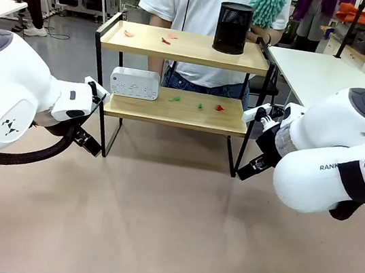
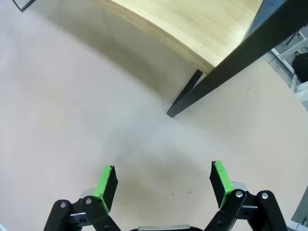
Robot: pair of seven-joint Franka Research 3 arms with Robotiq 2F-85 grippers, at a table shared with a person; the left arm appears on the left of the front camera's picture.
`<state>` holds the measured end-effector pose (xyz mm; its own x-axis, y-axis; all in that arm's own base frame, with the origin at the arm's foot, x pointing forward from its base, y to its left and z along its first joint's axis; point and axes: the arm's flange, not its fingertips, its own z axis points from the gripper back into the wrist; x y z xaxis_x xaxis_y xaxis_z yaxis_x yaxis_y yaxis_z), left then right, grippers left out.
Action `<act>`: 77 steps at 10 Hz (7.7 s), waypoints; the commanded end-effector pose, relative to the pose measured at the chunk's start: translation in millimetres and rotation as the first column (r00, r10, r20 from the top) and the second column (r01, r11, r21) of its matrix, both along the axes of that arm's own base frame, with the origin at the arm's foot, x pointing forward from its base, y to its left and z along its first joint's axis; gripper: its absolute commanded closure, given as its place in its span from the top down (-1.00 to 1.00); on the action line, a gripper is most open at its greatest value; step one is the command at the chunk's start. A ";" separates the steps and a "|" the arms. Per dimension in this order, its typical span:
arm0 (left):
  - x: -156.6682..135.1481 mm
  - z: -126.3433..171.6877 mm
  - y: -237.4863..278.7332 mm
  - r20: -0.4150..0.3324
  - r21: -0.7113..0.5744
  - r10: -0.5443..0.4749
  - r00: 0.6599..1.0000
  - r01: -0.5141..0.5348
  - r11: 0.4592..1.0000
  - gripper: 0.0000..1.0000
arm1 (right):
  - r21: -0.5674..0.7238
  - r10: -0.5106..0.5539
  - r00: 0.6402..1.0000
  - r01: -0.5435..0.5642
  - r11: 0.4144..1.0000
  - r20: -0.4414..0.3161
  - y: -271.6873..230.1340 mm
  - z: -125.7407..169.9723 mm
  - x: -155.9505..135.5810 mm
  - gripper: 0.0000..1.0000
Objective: Clean the shelf.
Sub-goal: Pick up the Duster from the human.
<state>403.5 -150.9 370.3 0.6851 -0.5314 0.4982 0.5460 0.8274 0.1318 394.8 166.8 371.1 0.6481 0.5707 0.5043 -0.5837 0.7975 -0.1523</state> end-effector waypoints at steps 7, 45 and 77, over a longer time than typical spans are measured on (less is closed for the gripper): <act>-50.7 120.9 80.2 -0.346 -0.529 -0.310 0.886 0.088 0.844 1.00 | 0.641 0.085 0.865 0.298 0.707 -0.495 -115.3 136.2 -69.9 1.00; -106.2 99.4 356.5 -0.328 -0.879 0.127 0.936 -0.351 0.321 1.00 | 0.442 0.151 0.422 0.887 0.137 -0.894 -209.5 155.6 54.2 1.00; -106.2 99.4 356.5 -0.328 -0.879 0.127 0.936 -0.351 0.321 1.00 | 0.570 -0.071 0.750 0.558 0.603 -0.658 -345.8 162.7 -189.3 -1.00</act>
